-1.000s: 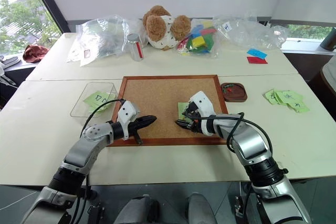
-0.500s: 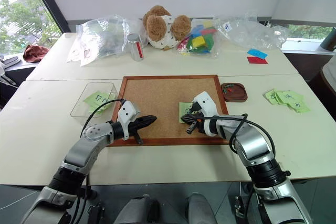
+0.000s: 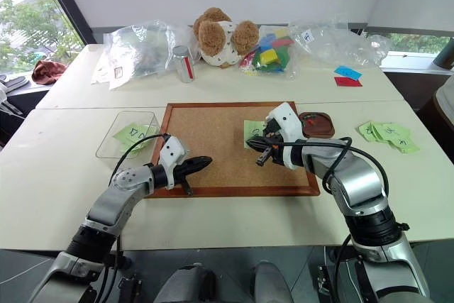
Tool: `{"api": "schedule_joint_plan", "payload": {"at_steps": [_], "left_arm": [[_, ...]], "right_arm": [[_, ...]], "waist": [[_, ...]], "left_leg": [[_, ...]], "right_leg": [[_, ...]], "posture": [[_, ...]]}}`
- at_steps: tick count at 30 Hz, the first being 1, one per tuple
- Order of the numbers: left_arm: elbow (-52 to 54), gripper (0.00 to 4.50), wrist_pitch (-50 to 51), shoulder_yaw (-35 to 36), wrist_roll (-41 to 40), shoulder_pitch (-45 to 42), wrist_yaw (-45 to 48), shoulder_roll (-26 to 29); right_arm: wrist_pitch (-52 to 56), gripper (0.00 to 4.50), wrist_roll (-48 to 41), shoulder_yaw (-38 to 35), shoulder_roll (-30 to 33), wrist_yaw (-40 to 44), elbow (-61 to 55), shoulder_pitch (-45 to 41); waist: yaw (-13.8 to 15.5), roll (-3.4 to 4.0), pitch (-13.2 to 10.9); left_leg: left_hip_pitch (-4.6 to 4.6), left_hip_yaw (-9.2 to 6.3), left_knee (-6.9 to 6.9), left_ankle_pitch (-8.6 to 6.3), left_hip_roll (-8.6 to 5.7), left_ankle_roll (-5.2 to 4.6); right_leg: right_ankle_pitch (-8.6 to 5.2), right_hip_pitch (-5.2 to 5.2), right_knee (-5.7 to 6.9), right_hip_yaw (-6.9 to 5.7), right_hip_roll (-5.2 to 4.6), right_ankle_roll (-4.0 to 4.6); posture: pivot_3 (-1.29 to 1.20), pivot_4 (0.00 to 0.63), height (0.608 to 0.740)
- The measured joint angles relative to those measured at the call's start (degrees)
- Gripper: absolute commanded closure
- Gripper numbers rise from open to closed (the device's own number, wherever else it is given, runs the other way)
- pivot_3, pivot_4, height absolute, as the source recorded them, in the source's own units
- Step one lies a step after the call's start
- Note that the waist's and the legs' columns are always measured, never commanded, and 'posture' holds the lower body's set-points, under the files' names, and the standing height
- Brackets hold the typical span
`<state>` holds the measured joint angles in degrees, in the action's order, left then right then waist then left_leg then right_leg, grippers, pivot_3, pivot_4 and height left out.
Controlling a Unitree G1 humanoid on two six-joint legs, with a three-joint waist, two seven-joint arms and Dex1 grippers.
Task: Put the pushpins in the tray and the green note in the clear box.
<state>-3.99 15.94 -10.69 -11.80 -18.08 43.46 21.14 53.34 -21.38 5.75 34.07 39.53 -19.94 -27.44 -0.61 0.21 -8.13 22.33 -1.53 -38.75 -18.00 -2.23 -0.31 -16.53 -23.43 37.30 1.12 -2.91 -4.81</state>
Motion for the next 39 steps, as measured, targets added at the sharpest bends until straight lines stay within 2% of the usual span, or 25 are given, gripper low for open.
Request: {"api": "schedule_joint_plan", "payload": {"at_steps": [1,2,6,9,10,17,21,27,33,35,37,39], "left_arm": [[0.3,3.98,0.8,0.5,-0.5,-0.1,-0.1,-0.6],[0.9,3.7,3.5,1.8,-2.3,-0.2,-0.5,-1.8],[4.3,1.81,15.1,6.1,-10.5,-0.6,-2.6,-5.5],[8.5,0.15,23.1,9.2,-16.9,-1.9,-4.8,-7.6],[10.2,0.03,25.9,10.8,-19.6,-2.9,-6.0,-8.6],[12.9,0.03,37.5,18.9,-33.1,-6.9,-17.4,-18.5],[12.9,0.03,41.2,21.0,-38.0,-8.2,-24.0,-23.9],[10.7,0.03,43.9,22.3,-42.4,-10.0,-30.4,-27.9],[9.2,0.03,45.6,23.4,-45.4,-10.8,-35.0,-29.0],[9.0,0.55,46.3,23.4,-46.4,-10.8,-36.2,-29.1],[8.9,1.36,47.3,23.5,-47.6,-10.8,-37.1,-29.1],[8.9,2.35,47.9,23.5,-48.7,-10.8,-38.2,-29.2]], "right_arm": [[0.1,4.5,-0.2,0.0,0.5,0.2,-0.6,0.0],[0.3,4.5,-0.3,0.1,1.4,0.6,-1.5,0.0],[1.0,4.5,-0.8,0.1,3.6,1.7,-3.6,0.0],[1.1,4.5,-1.0,0.1,5.4,2.6,-4.5,-0.1],[1.2,4.5,-1.2,0.1,5.9,2.9,-4.9,-0.3],[1.3,4.5,-1.6,0.5,8.2,4.4,-7.7,-1.0],[1.3,4.5,-2.0,1.5,8.5,4.9,-9.7,-1.3],[1.3,4.5,-2.4,3.1,8.6,5.1,-11.5,-2.7],[1.3,4.5,-2.5,4.1,8.4,5.2,-12.0,-4.4],[1.3,4.5,-2.5,4.3,8.2,5.2,-12.2,-4.7],[1.3,4.5,-2.5,4.6,8.2,5.2,-12.3,-4.7],[1.3,4.5,-2.5,4.7,8.1,5.2,-12.3,-4.9]], "waist": [[0.1,0.0,0.0],[0.2,0.0,0.0],[0.1,-0.09,-0.1],[0.1,-0.12,-0.1],[0.1,-0.13,-0.1],[0.1,-0.25,-0.2],[0.2,-0.31,-0.2],[0.2,-0.33,-0.2],[0.2,-0.34,-0.2],[0.3,-0.35,-0.2],[0.3,-0.36,-0.2],[0.3,-0.36,-0.2]], "left_leg": [[0.0,0.0,-0.01,0.0,0.0,0.0],[0.03,0.0,-0.03,-0.01,0.0,-0.02],[0.14,-0.01,-0.09,-0.04,0.0,-0.07],[0.19,-0.01,-0.08,-0.04,0.0,-0.07],[0.19,-0.01,-0.09,-0.04,0.0,-0.07],[0.18,-0.01,-0.15,-0.04,-0.01,-0.06],[0.18,-0.01,-0.16,0.04,-0.01,0.07],[0.18,-0.01,-0.21,0.11,-0.01,0.19],[0.18,-0.01,-0.21,0.17,-0.01,0.3],[0.18,-0.01,-0.21,0.18,-0.01,0.31],[0.18,-0.01,-0.21,0.18,-0.01,0.32],[0.18,-0.01,-0.22,0.18,-0.01,0.33]], "right_leg": [[0.0,0.01,-0.01,-0.01,0.0,0.0],[0.0,0.01,-0.03,-0.02,-0.02,0.0],[0.0,-0.05,-0.05,-0.04,-0.01,-0.01],[0.0,-0.11,-0.05,-0.07,0.0,-0.01],[0.0,-0.11,-0.05,-0.07,0.0,-0.01],[0.01,-0.07,-0.05,-0.08,0.02,-0.02],[0.01,-0.07,-0.05,-0.08,0.05,-0.03],[0.01,-0.05,-0.05,-0.07,0.07,-0.03],[0.01,-0.06,-0.05,-0.07,0.08,-0.03],[0.01,-0.06,-0.06,-0.07,0.08,-0.03],[0.01,-0.06,-0.06,-0.06,0.08,-0.03],[0.01,-0.06,-0.06,-0.06,0.08,-0.03]], "posture": [[0.0,0.15,0.74],[0.0,0.15,0.74],[0.0,0.15,0.74],[0.0,0.15,0.74],[0.0,0.15,0.74],[0.0,0.15,0.74],[0.0,0.15,0.74],[0.0,0.15,0.74],[0.0,0.15,0.74],[0.0,0.15,0.74],[0.0,0.15,0.74],[0.0,0.15,0.74]]}}
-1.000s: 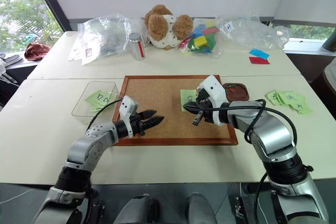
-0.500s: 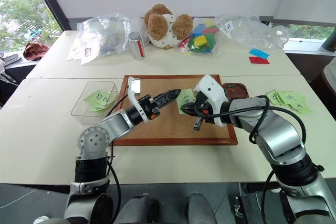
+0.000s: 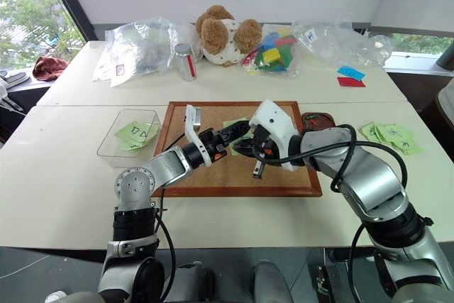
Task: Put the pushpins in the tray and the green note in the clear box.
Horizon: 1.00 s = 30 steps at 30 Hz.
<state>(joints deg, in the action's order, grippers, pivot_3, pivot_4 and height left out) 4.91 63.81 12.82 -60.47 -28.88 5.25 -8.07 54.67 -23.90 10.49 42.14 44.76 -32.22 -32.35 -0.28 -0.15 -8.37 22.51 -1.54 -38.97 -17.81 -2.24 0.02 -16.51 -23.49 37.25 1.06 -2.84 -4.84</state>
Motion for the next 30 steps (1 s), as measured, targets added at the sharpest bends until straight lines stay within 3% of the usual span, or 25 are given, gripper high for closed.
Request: {"api": "schedule_joint_plan", "payload": {"at_steps": [2,4,5,15,30], "left_arm": [[0.0,3.52,0.4,0.2,-0.7,0.0,-0.8,0.0],[-0.2,4.36,0.6,0.3,-1.5,0.0,-1.3,0.0],[-0.2,4.44,0.8,0.5,-2.1,0.0,-2.0,0.0],[-0.8,4.44,1.9,2.6,-8.6,0.9,-7.0,-0.1],[-2.5,4.44,0.4,2.4,-9.0,2.9,-8.1,0.8]], "right_arm": [[0.0,4.5,0.0,0.2,0.0,0.0,0.0,0.0],[0.0,4.5,0.0,0.2,0.0,0.0,0.0,-0.1],[0.0,4.5,0.0,0.2,0.0,0.0,0.0,-0.2],[1.2,4.5,-0.7,-0.2,-0.1,-0.4,0.0,-1.4],[5.5,4.5,-4.6,-4.9,0.3,-2.8,0.1,-5.7]], "waist": [[0.0,0.0,0.0],[0.0,0.0,0.0],[0.0,0.0,0.0],[0.0,-0.01,0.0],[0.2,-0.08,0.0]], "left_leg": [[0.0,0.0,0.0,0.0,0.0,0.01],[0.0,0.0,0.0,0.01,0.0,0.01],[0.0,0.0,0.0,0.01,0.0,0.01],[0.0,0.0,0.0,0.02,0.0,0.03],[0.0,-0.01,0.0,0.02,-0.01,0.03]], "right_leg": [[0.0,0.0,0.0,0.0,0.0,0.0],[0.0,0.0,0.0,0.0,0.0,0.0],[0.0,0.0,0.0,0.0,0.0,0.0],[0.0,0.0,0.0,0.0,0.0,0.0],[0.0,0.0,-0.02,0.01,0.0,0.0]], "posture": [[0.0,0.15,0.74],[0.0,0.15,0.74],[0.0,0.15,0.74],[0.0,0.15,0.74],[0.0,0.15,0.74]]}}
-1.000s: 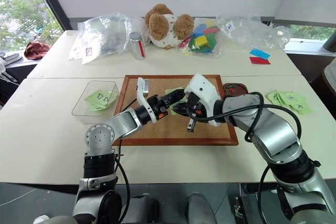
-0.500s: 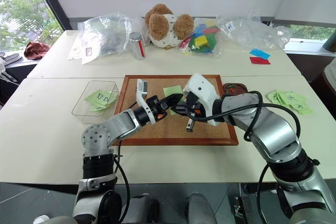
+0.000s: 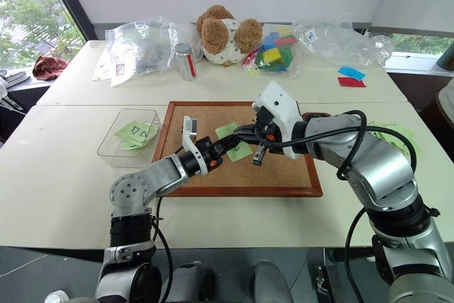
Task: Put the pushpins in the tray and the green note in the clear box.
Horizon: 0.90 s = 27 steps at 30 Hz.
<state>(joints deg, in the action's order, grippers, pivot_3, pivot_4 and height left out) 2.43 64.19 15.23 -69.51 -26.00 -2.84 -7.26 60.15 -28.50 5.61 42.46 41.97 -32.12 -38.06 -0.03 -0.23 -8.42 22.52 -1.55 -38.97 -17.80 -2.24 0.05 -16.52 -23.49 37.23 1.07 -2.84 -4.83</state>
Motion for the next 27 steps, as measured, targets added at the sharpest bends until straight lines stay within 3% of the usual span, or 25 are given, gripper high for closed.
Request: {"api": "schedule_joint_plan", "payload": {"at_steps": [7,12,18,26,27], "left_arm": [[0.0,4.44,-2.1,1.4,-2.5,0.0,-1.2,-0.2],[0.9,4.44,-2.6,1.5,-6.0,1.0,-2.6,0.1],[2.3,4.44,-2.9,1.3,-8.7,1.6,-3.5,0.8],[2.9,4.44,-4.1,0.2,-9.9,2.6,-3.9,1.8],[3.0,4.48,-4.3,-0.3,-9.9,2.8,-3.9,1.9]], "right_arm": [[-4.5,4.5,4.2,-5.4,0.6,-3.8,17.0,-0.2],[-12.9,4.5,10.9,-7.0,1.2,-7.7,38.8,-0.7],[-20.3,4.5,14.9,-7.2,0.4,-8.9,56.9,-3.1],[-27.6,4.5,17.6,-7.4,-1.0,-8.1,71.0,-6.8],[-28.3,4.22,17.8,-7.3,-1.1,-7.8,71.9,-6.8]], "waist": [[0.8,-0.04,0.0],[0.7,-0.04,0.0],[0.4,-0.03,0.0],[0.7,-0.03,0.0],[0.8,-0.03,0.0]], "left_leg": [[0.01,0.02,-0.02,0.0,-0.02,0.0],[0.02,0.05,-0.02,0.0,-0.03,0.0],[-0.01,0.07,0.0,0.03,-0.02,0.05],[-0.01,0.07,-0.01,0.03,-0.02,0.06],[-0.01,0.07,-0.01,0.03,-0.02,0.06]], "right_leg": [[0.0,0.02,-0.03,0.01,-0.01,0.0],[0.0,0.02,-0.05,0.03,-0.01,0.0],[0.0,0.0,-0.02,0.07,0.06,0.0],[0.0,0.02,-0.03,0.07,0.07,0.0],[0.0,0.03,-0.04,0.06,0.06,0.0]], "posture": [[0.0,0.15,0.74],[0.0,0.15,0.74],[0.0,0.15,0.74],[0.0,0.15,0.74],[0.0,0.15,0.74]]}}
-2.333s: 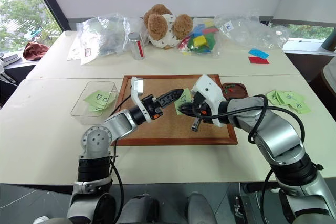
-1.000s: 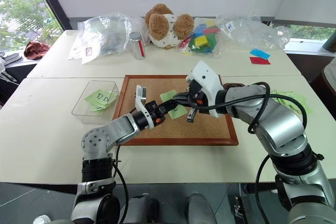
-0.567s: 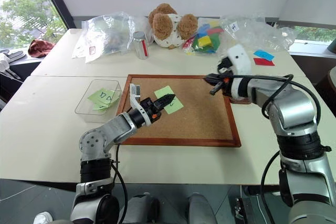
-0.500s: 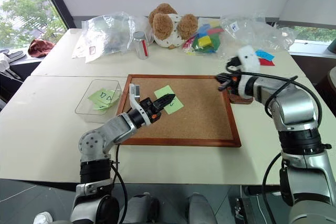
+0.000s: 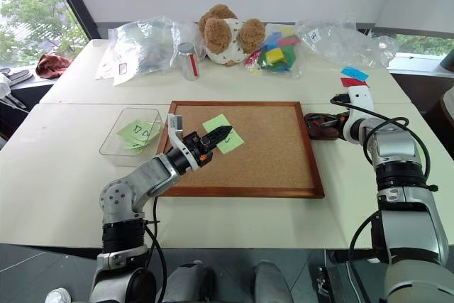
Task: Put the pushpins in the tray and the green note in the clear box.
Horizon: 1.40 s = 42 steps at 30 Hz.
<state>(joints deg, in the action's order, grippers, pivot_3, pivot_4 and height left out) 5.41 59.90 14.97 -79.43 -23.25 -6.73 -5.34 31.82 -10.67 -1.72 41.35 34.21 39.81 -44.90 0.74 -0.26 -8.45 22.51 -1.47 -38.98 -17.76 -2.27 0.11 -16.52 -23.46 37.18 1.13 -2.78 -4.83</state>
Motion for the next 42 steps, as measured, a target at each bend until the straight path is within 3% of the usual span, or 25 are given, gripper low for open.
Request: {"api": "schedule_joint_plan", "payload": {"at_steps": [3,9,17,23,29,37,42], "left_arm": [[0.0,4.5,-0.6,-0.5,0.0,0.0,0.0,0.5],[0.0,4.5,-0.8,-1.3,-0.2,0.0,0.0,1.1],[0.1,4.5,-1.5,-2.6,-0.6,0.2,0.1,2.2],[4.3,4.5,-1.5,-3.1,-1.6,2.0,0.5,5.6],[13.3,4.5,-0.7,-2.8,-9.2,8.1,0.6,13.3],[19.7,4.5,-6.8,-0.5,-25.1,14.7,-0.9,23.5],[20.7,4.5,-14.3,3.5,-30.0,15.8,-3.7,28.4]], "right_arm": [[-1.2,3.23,0.6,0.0,-0.2,0.5,1.6,0.0],[-1.6,0.08,1.0,-0.5,-0.3,1.2,2.5,-0.1],[2.4,0.02,0.7,-1.4,1.0,4.3,-7.4,0.6],[10.0,0.02,-4.5,-1.3,3.8,13.0,-27.5,7.2],[16.4,0.02,-10.5,-1.1,3.9,15.9,-44.7,8.8],[19.9,0.02,-12.9,1.2,0.3,14.0,-50.2,8.4],[20.4,0.02,-13.6,2.0,0.1,14.1,-52.1,8.0]], "waist": [[-0.1,0.0,0.0],[-0.1,0.0,0.0],[-0.1,0.0,0.0],[-0.1,0.01,0.0],[-0.4,0.01,0.0],[-0.1,0.03,0.0],[-0.1,0.04,0.0]], "left_leg": [[0.0,0.01,-0.03,0.0,0.0,0.0],[0.0,0.01,-0.02,0.0,0.0,0.0],[0.0,-0.01,-0.02,0.0,0.0,0.01],[0.02,-0.03,0.02,-0.01,0.01,0.01],[-0.03,-0.06,0.02,-0.01,0.03,0.01],[-0.01,-0.06,0.03,-0.03,0.02,-0.03],[-0.01,-0.06,0.03,-0.05,0.02,-0.06]], "right_leg": [[0.0,0.01,0.0,0.02,0.0,0.0],[0.0,0.0,0.01,0.01,0.0,0.0],[0.0,0.0,0.01,0.0,0.0,0.0],[0.0,-0.03,0.0,0.02,0.0,0.0],[0.0,-0.02,0.03,0.04,-0.02,0.0],[-0.01,-0.03,0.0,0.02,-0.09,0.02],[-0.02,-0.03,0.0,0.01,-0.09,0.03]], "posture": [[0.0,0.15,0.74],[0.0,0.15,0.74],[0.0,0.15,0.74],[0.0,0.15,0.74],[0.0,0.15,0.74],[0.0,0.15,0.74],[0.0,0.15,0.74]]}}
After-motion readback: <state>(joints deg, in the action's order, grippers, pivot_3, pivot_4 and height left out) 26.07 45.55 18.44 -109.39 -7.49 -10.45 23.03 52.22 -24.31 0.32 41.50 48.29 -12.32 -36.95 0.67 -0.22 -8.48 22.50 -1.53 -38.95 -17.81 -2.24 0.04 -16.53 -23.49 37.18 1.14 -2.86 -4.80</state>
